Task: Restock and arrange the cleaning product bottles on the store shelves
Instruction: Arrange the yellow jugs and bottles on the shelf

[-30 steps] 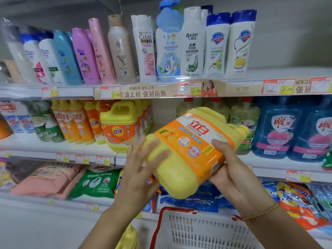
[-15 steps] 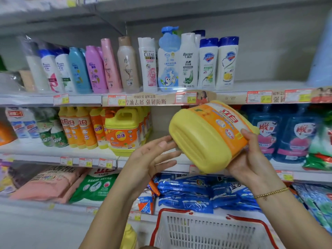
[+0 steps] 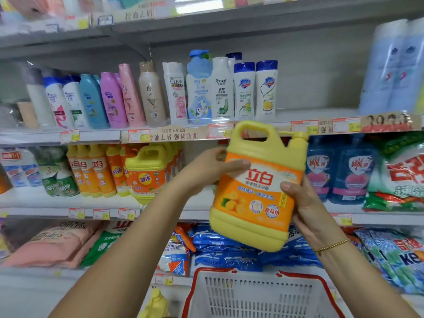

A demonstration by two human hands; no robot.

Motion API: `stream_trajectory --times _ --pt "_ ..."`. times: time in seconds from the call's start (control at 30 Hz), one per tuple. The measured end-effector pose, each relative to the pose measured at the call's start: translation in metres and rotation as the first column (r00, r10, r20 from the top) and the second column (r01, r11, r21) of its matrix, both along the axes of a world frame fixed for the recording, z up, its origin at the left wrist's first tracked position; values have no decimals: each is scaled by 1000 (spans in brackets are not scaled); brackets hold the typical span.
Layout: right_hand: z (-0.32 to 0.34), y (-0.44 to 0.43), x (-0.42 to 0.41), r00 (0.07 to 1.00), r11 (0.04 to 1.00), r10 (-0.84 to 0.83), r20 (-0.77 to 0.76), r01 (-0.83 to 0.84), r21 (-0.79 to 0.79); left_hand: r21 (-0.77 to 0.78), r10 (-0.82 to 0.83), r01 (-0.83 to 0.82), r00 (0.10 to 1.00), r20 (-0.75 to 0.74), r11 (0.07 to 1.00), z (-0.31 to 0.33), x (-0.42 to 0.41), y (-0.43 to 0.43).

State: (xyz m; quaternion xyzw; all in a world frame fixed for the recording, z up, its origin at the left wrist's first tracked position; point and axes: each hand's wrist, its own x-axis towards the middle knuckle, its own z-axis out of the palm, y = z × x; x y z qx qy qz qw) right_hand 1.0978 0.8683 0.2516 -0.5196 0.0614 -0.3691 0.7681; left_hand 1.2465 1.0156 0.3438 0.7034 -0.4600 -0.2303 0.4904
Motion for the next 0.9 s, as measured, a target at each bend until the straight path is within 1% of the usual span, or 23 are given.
stream_trajectory --times 0.07,0.1,0.17,0.23,0.3,0.37,0.47,0.53,0.6,0.63,0.7,0.73,0.77,0.8,0.83,0.87,0.9 --pt "-7 5 5 998 998 65 -13 -65 -10 -16 -49 50 999 12 999 5 9 -5" --pt "-11 7 9 995 995 94 -15 -94 -18 -41 -52 51 999 -10 998 4 15 -2" --pt "-15 11 17 989 986 146 -35 -148 -70 -100 -22 14 996 -81 995 2 30 11" --pt "-17 16 32 973 962 212 -91 -224 -155 -94 2 -9 997 -76 996 1 46 29" --pt "-20 24 50 940 922 302 -159 -330 -203 21 2 -2 1000 21 1000 0 61 51" --pt "-27 33 72 901 879 373 -222 -420 -227 182 -25 9 996 83 983 1 74 74" --pt "-47 51 113 803 777 498 -328 -581 -243 434 0 -41 996 95 900 -5 94 108" --pt "-63 64 141 768 733 495 -406 -620 -281 543 58 -103 993 99 834 -19 112 129" --pt "-82 75 168 758 724 443 -479 -618 -307 602 127 -158 987 94 783 -40 130 146" --pt "-91 81 180 744 716 422 -518 -624 -313 632 133 -188 982 134 752 -52 137 150" --pt "-107 92 204 727 671 333 -600 -630 -391 693 112 -286 951 287 661 -77 151 155" --pt "-112 97 216 740 632 247 -626 -613 -475 711 111 -345 928 354 613 -92 159 158" --pt "-115 99 228 769 564 121 -627 -573 -594 719 130 -391 911 391 575 -108 169 161" --pt "-115 99 239 805 454 -28 -593 -518 -725 729 169 -411 907 385 548 -124 180 167" --pt "-112 97 249 834 334 -167 -526 -454 -826 740 226 -419 908 353 527 -142 190 173" --pt "-110 91 258 849 262 -283 -445 -378 -888 748 273 -424 905 327 510 -159 198 179" --pt "-108 80 267 848 242 -375 -375 -301 -922 756 303 -429 900 313 495 -176 205 185"
